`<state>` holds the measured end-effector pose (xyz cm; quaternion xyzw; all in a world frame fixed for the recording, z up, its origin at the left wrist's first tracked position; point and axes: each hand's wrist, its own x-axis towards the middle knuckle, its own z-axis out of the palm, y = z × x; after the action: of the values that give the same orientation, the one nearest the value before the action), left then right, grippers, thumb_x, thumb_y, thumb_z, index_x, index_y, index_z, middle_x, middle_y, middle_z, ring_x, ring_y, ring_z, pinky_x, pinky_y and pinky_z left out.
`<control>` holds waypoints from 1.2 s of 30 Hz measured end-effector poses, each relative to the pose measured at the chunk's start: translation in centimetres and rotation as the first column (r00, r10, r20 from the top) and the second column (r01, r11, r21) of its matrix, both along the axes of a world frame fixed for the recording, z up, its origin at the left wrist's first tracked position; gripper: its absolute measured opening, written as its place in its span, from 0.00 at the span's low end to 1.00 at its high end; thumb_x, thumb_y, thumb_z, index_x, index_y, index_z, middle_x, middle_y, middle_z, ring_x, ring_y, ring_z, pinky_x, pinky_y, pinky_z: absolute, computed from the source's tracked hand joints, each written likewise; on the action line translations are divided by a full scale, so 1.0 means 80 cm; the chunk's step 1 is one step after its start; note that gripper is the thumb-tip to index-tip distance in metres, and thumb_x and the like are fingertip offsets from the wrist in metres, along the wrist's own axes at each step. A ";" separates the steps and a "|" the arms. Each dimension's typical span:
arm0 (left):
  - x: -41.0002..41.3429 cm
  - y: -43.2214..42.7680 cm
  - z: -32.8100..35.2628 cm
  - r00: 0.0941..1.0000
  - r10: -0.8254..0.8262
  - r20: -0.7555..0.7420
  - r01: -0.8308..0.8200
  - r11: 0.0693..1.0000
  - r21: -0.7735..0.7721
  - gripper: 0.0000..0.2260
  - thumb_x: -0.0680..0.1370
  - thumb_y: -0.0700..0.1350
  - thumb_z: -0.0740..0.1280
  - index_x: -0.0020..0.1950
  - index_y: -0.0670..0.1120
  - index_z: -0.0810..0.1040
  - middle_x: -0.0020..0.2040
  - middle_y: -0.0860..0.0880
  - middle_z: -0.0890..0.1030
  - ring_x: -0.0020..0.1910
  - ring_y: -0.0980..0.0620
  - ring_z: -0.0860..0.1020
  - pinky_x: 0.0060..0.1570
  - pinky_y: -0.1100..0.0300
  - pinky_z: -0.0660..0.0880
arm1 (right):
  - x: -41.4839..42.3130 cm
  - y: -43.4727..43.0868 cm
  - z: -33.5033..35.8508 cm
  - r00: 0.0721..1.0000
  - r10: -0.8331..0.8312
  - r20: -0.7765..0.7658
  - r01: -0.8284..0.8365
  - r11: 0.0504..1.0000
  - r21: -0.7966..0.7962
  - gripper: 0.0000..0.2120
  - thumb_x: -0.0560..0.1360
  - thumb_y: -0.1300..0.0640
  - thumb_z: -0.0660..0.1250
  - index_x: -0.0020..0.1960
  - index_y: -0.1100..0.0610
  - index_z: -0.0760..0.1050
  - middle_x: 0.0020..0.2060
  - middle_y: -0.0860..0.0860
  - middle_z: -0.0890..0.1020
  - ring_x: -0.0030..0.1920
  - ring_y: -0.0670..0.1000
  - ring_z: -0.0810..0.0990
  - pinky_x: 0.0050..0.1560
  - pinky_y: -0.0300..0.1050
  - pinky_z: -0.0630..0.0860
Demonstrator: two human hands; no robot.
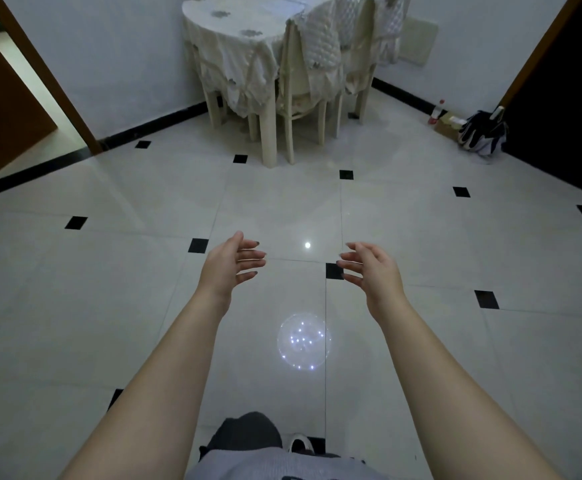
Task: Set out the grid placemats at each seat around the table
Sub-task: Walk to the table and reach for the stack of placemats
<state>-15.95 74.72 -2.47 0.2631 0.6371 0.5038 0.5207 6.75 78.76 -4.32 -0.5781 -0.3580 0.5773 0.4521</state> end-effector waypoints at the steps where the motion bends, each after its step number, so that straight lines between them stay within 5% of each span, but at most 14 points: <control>1: -0.002 0.014 -0.002 1.000 0.003 0.002 -0.003 1.000 -0.005 0.16 0.81 0.52 0.57 0.48 0.43 0.79 0.47 0.42 0.83 0.48 0.43 0.82 0.59 0.45 0.73 | -0.003 0.014 -0.002 1.000 0.001 0.004 -0.001 1.000 -0.005 0.07 0.79 0.58 0.60 0.49 0.56 0.77 0.42 0.54 0.81 0.45 0.53 0.82 0.50 0.51 0.78; 23: -0.168 0.452 -0.029 0.999 -0.015 0.039 0.016 0.999 -0.031 0.15 0.82 0.51 0.57 0.50 0.42 0.78 0.45 0.42 0.83 0.47 0.44 0.82 0.54 0.49 0.75 | -0.160 0.448 -0.024 0.997 -0.032 0.071 0.034 0.999 -0.031 0.07 0.79 0.58 0.61 0.51 0.58 0.78 0.43 0.55 0.82 0.44 0.53 0.83 0.48 0.50 0.79; 36: -0.182 0.699 -0.036 0.998 -0.046 0.039 0.048 0.997 -0.059 0.16 0.82 0.51 0.56 0.48 0.43 0.78 0.46 0.42 0.83 0.47 0.44 0.81 0.58 0.47 0.74 | -0.186 0.690 -0.037 0.996 -0.070 0.061 0.074 0.996 -0.053 0.07 0.79 0.58 0.61 0.49 0.57 0.77 0.41 0.54 0.81 0.43 0.52 0.82 0.48 0.50 0.79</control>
<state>-30.50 130.65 -5.35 0.2529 0.6355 0.4770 0.5520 -8.12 133.97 -7.30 -0.6196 -0.3342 0.5529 0.4458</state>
